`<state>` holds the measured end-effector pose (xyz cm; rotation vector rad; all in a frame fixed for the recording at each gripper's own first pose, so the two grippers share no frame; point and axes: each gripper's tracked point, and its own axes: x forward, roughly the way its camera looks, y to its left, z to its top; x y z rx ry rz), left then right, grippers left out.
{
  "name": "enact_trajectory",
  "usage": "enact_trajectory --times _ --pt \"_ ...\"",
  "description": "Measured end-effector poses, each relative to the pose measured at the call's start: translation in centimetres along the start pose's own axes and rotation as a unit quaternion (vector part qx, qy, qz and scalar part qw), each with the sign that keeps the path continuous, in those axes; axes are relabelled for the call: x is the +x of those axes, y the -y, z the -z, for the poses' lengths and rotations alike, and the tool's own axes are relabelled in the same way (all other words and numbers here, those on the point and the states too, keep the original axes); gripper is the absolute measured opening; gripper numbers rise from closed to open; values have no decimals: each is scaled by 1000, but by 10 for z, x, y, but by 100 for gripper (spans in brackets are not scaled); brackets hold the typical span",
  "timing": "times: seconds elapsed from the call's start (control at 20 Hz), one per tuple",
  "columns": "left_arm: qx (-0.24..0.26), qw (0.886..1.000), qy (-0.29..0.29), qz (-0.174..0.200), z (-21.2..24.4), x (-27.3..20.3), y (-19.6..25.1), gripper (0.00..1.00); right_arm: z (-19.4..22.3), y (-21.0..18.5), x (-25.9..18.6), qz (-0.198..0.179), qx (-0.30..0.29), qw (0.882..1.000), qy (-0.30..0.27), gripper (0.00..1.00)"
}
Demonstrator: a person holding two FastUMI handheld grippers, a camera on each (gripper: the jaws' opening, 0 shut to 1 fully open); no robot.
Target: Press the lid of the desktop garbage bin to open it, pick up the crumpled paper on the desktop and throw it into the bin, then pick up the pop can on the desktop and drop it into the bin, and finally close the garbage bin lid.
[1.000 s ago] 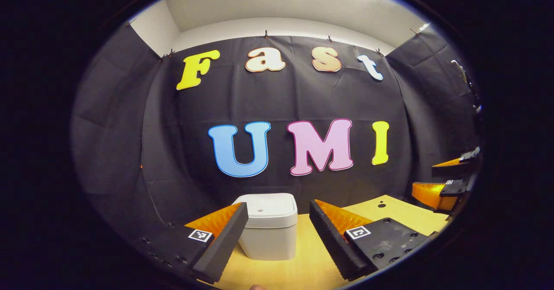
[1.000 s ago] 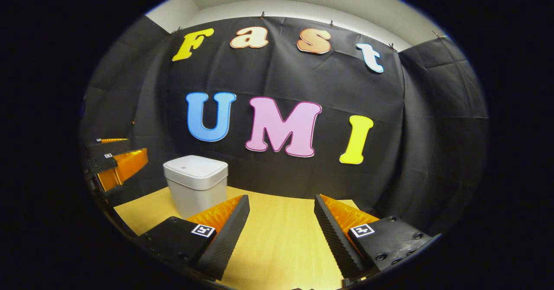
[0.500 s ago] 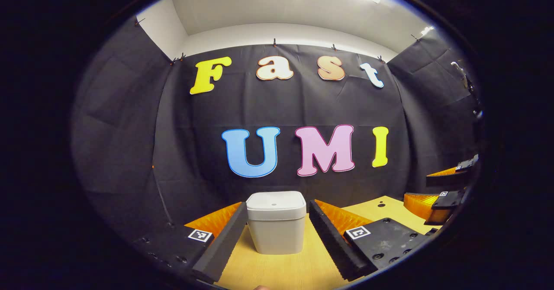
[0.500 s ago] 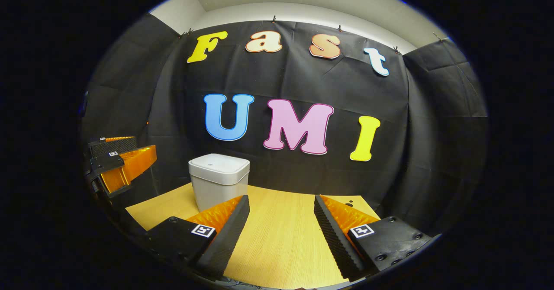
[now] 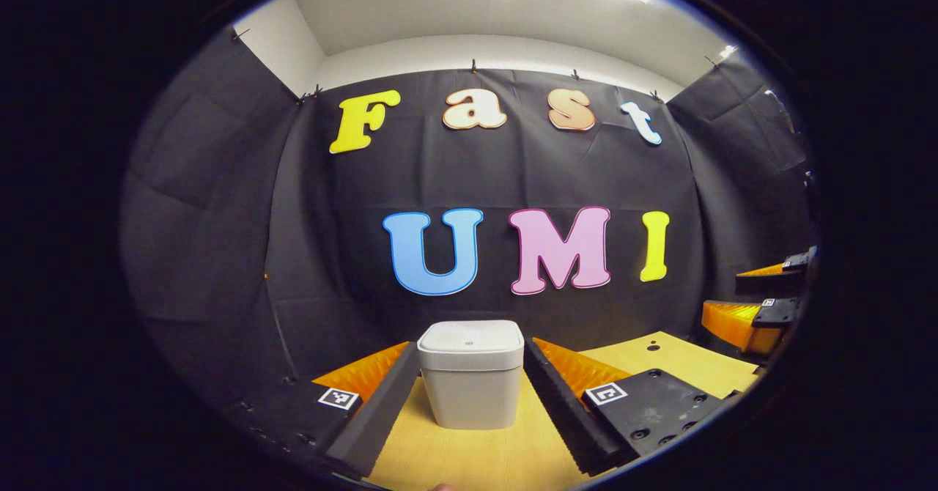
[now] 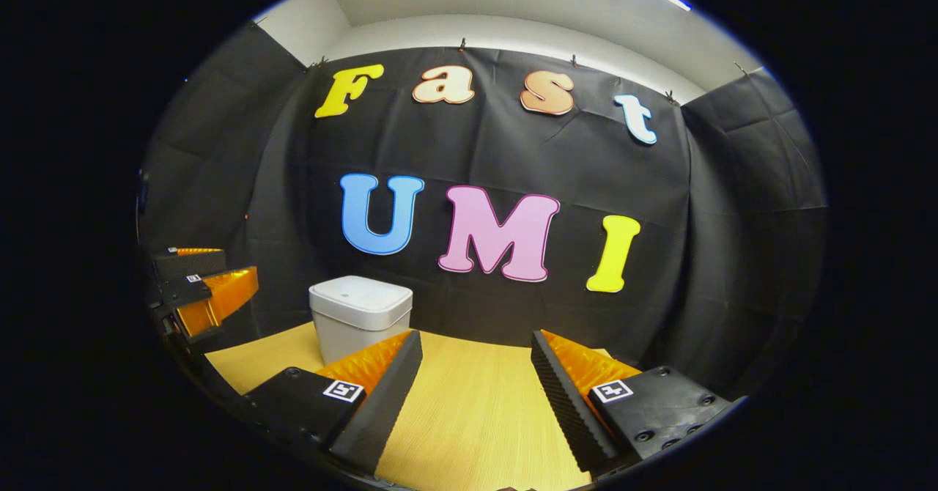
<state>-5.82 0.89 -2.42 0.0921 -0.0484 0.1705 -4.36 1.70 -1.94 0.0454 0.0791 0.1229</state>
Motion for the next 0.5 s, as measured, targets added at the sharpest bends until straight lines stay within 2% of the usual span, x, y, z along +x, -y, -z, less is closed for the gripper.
enact_trajectory --times 0.1,0.15,0.2,0.35,0.4,0.45,0.5 --pt "-12 1000 1 -17 -4 8 4 96 1 9 8 -11 -2 1000 10 96" --pt "-19 999 -6 -25 -4 10 8 94 12 12 10 -18 -3 1000 -4 96" --pt "-26 999 -6 -30 -6 12 11 96 13 16 7 -23 -4 1000 -13 97" --pt "-26 999 14 -31 -19 17 20 96 28 26 13 -18 7 1000 -24 96" --pt "-19 999 13 -31 -18 18 21 96 26 29 13 -13 12 1000 -20 88" --pt "-18 999 11 -29 -18 18 23 96 23 31 14 -8 15 1000 -16 96" --pt "-22 999 12 -23 -20 19 26 96 22 32 15 -4 15 1000 -14 96"
